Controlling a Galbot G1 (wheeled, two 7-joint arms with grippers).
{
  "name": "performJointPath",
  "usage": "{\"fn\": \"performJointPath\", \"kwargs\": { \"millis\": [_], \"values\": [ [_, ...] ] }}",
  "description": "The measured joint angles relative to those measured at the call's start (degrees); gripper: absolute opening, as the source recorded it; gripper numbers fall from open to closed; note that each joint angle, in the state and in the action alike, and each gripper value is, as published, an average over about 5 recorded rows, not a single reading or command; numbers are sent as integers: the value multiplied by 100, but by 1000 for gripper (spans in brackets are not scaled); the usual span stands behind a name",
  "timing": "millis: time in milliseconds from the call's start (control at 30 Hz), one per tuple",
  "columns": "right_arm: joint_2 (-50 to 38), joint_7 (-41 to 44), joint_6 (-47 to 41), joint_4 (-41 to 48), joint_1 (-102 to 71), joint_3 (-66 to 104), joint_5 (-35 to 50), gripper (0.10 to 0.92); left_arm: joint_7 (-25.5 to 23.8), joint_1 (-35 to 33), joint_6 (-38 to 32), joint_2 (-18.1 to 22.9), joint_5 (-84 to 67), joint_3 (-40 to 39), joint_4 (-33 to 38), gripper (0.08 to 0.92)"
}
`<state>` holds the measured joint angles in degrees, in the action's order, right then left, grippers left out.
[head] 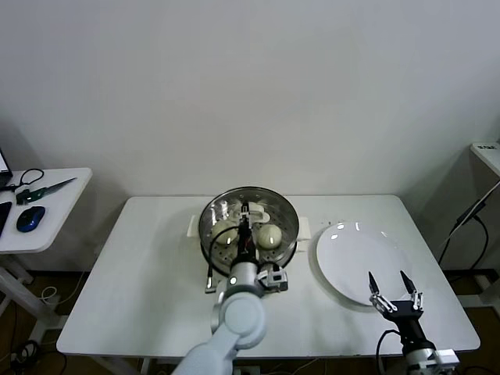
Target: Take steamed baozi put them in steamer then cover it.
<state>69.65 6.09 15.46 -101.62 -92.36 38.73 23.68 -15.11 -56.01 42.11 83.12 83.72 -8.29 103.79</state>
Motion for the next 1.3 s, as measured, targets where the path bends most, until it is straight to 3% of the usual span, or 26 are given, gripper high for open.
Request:
{"fn": "performJointPath", "kwargs": {
  "millis": [200, 367, 600, 767, 1000, 1300],
  "values": [
    [-23, -76, -81, -15, 6, -25, 2, 823, 26, -254, 9, -266, -593, 52, 706, 661],
    [-38, -119, -122, -62, -8, -48, 3, 823, 434, -579, -71, -490, -1502, 386, 1299, 802],
    [7, -146, -111, -106, 10, -91, -107, 823, 1306, -1197, -1110, -661, -3665, 1622, 1802, 822],
    [41, -181, -36, -81, 53, -105, -239, 823, 1643, -1771, -1986, -761, -5549, 2833, 1900, 823],
    [90, -248, 64, 43, 126, -178, -392, 823, 1799, -2698, -3260, -952, -7924, 3984, 1503, 823],
    [104, -265, 106, 233, 224, -272, -517, 823, 1759, -3260, -4582, -954, -9327, 4415, 642, 823]
  ]
}}
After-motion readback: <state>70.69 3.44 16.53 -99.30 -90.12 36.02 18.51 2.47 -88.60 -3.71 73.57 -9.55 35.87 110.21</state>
